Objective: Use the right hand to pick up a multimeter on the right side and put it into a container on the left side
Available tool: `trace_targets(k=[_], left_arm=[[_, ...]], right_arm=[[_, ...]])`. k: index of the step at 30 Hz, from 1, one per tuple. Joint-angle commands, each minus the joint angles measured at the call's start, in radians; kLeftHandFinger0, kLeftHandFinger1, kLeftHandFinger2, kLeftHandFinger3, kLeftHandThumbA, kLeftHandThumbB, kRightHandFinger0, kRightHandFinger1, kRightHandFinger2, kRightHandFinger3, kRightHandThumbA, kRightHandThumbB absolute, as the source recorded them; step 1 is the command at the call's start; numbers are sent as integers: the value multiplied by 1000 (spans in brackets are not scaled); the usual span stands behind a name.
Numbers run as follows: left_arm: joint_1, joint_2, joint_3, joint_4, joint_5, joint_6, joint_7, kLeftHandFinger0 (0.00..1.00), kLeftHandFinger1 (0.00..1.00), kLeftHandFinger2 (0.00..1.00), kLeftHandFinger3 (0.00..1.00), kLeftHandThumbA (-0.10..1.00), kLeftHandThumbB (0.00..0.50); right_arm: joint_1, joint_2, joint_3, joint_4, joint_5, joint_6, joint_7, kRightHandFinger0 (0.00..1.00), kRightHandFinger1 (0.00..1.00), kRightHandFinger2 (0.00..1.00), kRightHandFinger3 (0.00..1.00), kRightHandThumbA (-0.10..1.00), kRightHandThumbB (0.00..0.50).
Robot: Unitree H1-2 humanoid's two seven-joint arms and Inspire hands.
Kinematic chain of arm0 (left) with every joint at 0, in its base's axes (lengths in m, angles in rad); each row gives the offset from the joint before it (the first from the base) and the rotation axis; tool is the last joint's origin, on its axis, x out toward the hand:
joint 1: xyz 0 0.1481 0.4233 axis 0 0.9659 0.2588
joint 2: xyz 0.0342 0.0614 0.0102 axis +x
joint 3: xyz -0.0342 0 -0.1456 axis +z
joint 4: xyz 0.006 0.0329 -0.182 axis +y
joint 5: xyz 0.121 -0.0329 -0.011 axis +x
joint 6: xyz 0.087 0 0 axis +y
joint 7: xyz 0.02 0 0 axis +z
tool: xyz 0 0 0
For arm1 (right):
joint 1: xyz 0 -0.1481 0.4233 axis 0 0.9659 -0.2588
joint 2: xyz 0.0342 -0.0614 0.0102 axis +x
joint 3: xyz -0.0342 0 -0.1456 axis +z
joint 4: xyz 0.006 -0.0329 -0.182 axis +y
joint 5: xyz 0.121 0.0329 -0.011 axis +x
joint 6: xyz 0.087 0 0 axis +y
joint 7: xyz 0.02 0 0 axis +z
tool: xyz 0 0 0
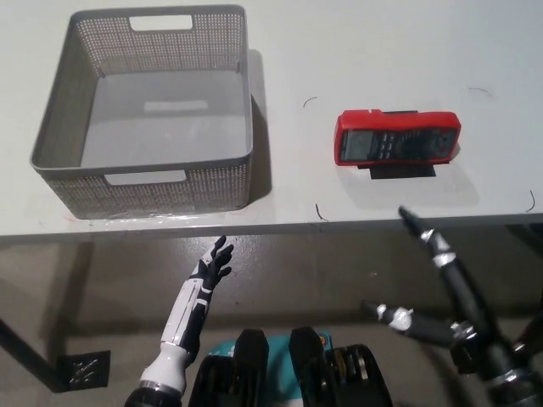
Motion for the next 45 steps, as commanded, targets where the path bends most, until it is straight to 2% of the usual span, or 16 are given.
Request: trace_targets(k=[1, 3, 6, 10, 12, 14, 15, 24, 25, 27, 29, 31, 35, 39, 43, 45], left_arm=[[-35, 15, -3, -7, 17, -96, 7, 1000, 1000, 1000, 1000, 1000, 338], [-42, 13, -6, 3, 16, -96, 7, 1000, 1000, 1000, 1000, 1000, 339], [-39, 15, -6, 5, 12, -96, 5, 1000, 1000, 1000, 1000, 1000, 336], [-29, 12, -5, 4, 6, -96, -3, 1000, 1000, 1000, 1000, 1000, 336], [-27, 14, -6, 3, 11, -96, -1, 1000, 1000, 1000, 1000, 1000, 328], [-22, 15, -7, 4, 12, -96, 0, 1000, 1000, 1000, 1000, 1000, 331], [-22, 15, -7, 5, 14, -96, 2, 1000, 1000, 1000, 1000, 1000, 333], [-21, 18, -13, 14, 30, -96, 15, 1000, 1000, 1000, 1000, 1000, 328], [-21, 18, -13, 14, 29, -96, 14, 1000, 1000, 1000, 1000, 1000, 328], [-19, 17, -12, 12, 27, -96, 10, 1000, 1000, 1000, 1000, 1000, 327], [-18, 17, -15, 10, 34, -96, 15, 1000, 1000, 1000, 1000, 1000, 325], [-21, 17, -16, 14, 25, -96, 10, 1000, 1000, 1000, 1000, 1000, 319], [-23, 18, -16, 14, 28, -96, 9, 1000, 1000, 1000, 1000, 1000, 323], [-23, 17, -17, 18, 29, -96, 8, 1000, 1000, 1000, 1000, 1000, 329], [-26, 16, -16, 13, 20, -96, 1, 1000, 1000, 1000, 1000, 1000, 322], [-28, 19, -17, 10, 25, -96, 3, 1000, 1000, 1000, 1000, 1000, 322]], right_arm=[[-288, -208, -10, -288, -166, 387, 281, 1000, 1000, 1000, 1000, 1000, 326], [-420, -272, 19, -269, -153, 505, 362, 1000, 1000, 1000, 1000, 1000, 331], [-586, -315, 71, -164, -109, 598, 435, 1000, 1000, 1000, 1000, 1000, 363], [-758, -314, 130, 23, -193, 615, 525, 1000, 1000, 1000, 1000, 1000, 348], [-858, -287, 157, 159, -236, 615, 565, 1000, 1000, 1000, 1000, 1000, 371], [-942, -269, 197, 288, -237, 615, 569, 1000, 1000, 1000, 1000, 1000, 368], [-983, -267, 229, 350, -236, 615, 564, 1000, 1000, 1000, 1000, 1000, 394], [-1246, -156, 377, 883, -259, 538, 565, 1000, 1000, 1000, 1000, 1000, 428], [-1258, -149, 385, 912, -257, 532, 567, 1000, 1000, 1000, 1000, 1000, 417], [-1308, -119, 408, 1030, -255, 503, 579, 1000, 1000, 1000, 1000, 1000, 462], [-1357, -84, 442, 1142, -263, 472, 593, 1000, 1000, 1000, 1000, 1000, 462], [-1401, -49, 491, 1236, -295, 443, 604, 1000, 1000, 1000, 1000, 1000, 497], [-1464, 0, 569, 1381, -328, 392, 634, 1000, 1000, 1000, 1000, 1000, 500], [-1501, 44, 653, 1499, -364, 318, 684, 1000, 1000, 1000, 1000, 1000, 442], [-1503, 62, 693, 1549, -372, 290, 667, 1000, 1000, 1000, 1000, 1000, 499], [-1496, 73, 706, 1558, -375, 300, 654, 1000, 1000, 1000, 1000, 1000, 500]])
